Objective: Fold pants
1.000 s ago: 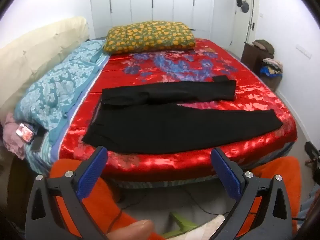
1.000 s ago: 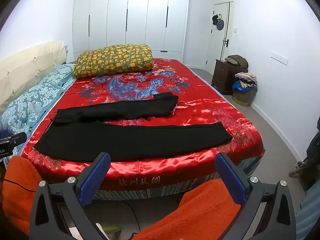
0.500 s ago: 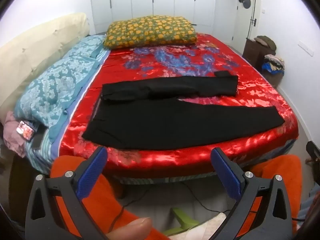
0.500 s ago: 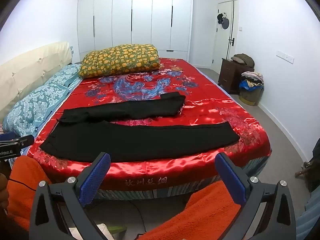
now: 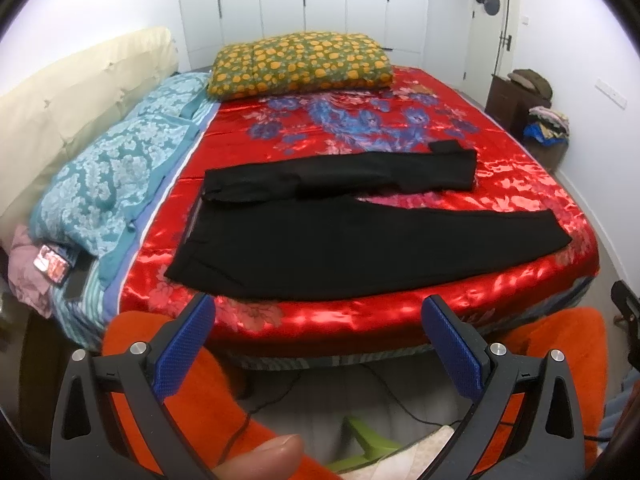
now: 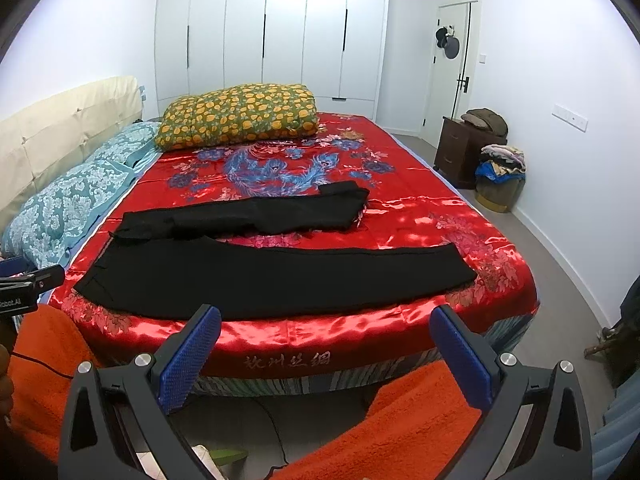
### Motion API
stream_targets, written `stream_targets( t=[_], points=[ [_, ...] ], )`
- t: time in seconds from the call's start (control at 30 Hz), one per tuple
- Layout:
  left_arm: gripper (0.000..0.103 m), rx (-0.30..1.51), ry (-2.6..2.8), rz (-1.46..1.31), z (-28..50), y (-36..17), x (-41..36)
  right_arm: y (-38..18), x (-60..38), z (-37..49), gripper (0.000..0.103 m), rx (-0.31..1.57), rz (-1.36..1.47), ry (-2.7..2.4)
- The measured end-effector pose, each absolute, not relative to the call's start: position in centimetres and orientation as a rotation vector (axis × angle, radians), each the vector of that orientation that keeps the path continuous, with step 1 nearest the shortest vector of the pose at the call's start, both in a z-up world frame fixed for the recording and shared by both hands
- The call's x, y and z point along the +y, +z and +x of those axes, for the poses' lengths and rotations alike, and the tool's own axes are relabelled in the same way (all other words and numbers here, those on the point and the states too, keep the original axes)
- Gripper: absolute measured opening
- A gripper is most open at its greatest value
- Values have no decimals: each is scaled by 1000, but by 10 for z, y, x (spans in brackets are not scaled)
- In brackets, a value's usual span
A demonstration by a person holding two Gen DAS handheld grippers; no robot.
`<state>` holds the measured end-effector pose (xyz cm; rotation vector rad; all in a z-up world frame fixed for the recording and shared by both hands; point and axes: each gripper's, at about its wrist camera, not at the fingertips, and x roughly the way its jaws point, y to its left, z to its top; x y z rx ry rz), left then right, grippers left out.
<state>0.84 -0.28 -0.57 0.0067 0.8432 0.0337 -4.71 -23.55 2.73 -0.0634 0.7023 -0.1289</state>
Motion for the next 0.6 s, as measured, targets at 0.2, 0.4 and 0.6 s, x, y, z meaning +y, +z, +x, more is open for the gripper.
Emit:
stream_targets(
  t=[0.2, 0.4, 0.6],
  points=[
    [103, 858, 35, 4, 9, -9, -2, 24, -232, -46, 103, 713, -68, -122],
    [102, 882, 23, 0, 10, -13, -2, 23, -231, -46, 103, 725, -66, -119],
    [103, 882, 35, -9, 11, -12, 3, 24, -229, -46, 103, 723, -70, -122]
  ],
)
